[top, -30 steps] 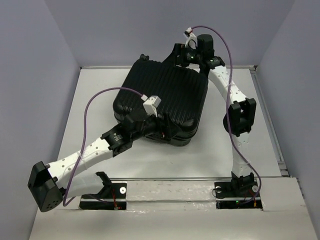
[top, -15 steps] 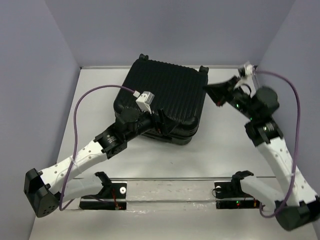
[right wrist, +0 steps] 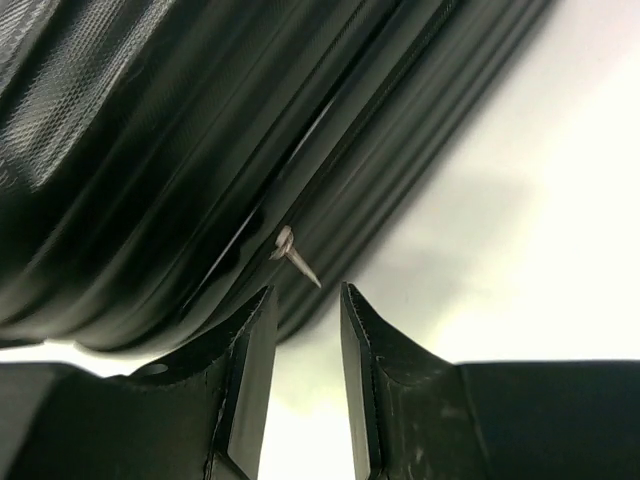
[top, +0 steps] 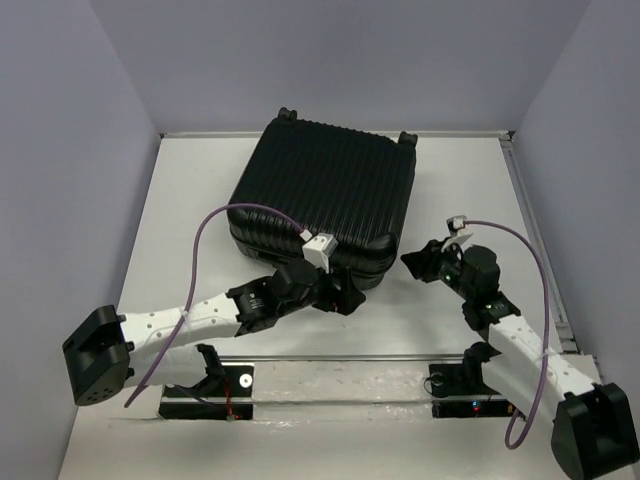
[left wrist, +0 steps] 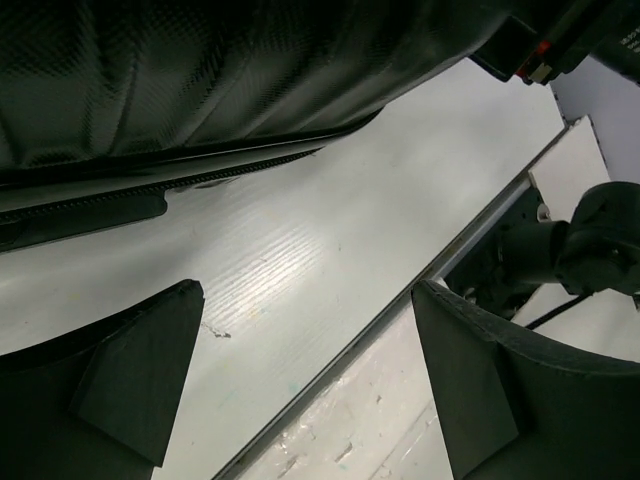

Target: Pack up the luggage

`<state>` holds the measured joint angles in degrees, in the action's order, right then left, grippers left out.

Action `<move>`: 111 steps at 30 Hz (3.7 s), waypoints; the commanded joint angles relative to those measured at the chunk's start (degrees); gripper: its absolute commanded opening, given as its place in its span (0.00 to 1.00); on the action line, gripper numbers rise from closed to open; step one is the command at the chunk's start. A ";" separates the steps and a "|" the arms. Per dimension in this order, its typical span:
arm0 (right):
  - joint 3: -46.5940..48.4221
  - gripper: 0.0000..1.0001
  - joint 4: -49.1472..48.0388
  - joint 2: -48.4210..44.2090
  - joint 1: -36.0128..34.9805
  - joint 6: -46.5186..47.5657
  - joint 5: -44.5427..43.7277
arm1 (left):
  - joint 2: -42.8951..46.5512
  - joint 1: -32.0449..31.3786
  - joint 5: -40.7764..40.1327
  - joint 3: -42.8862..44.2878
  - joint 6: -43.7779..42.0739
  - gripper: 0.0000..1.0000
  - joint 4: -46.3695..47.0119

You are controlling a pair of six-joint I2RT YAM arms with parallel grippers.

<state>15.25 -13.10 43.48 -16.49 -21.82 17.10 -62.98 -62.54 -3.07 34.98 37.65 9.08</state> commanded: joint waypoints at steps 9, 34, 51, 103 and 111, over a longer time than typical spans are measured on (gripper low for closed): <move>2.86 0.41 -23.97 18.29 1.99 11.72 15.14 | -5.93 0.05 -4.40 2.37 0.67 0.97 6.39; 6.46 0.24 -40.07 31.83 3.31 9.70 33.08 | -6.80 1.46 -10.20 7.99 -0.12 0.96 2.87; 3.22 0.07 -42.19 29.75 3.31 3.63 26.85 | -8.47 2.34 -9.94 13.53 -2.40 0.94 4.63; -0.04 0.07 -36.38 28.06 -44.94 -12.72 -41.54 | -20.32 64.30 24.77 39.28 -20.32 0.99 -17.53; 1.36 0.07 -37.26 31.31 -44.94 -12.37 -39.61 | -32.90 64.39 37.60 42.81 -19.72 0.99 -16.12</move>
<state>14.61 -51.35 73.14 -60.47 -35.48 -24.29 -91.24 1.98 23.83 77.25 19.03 -8.08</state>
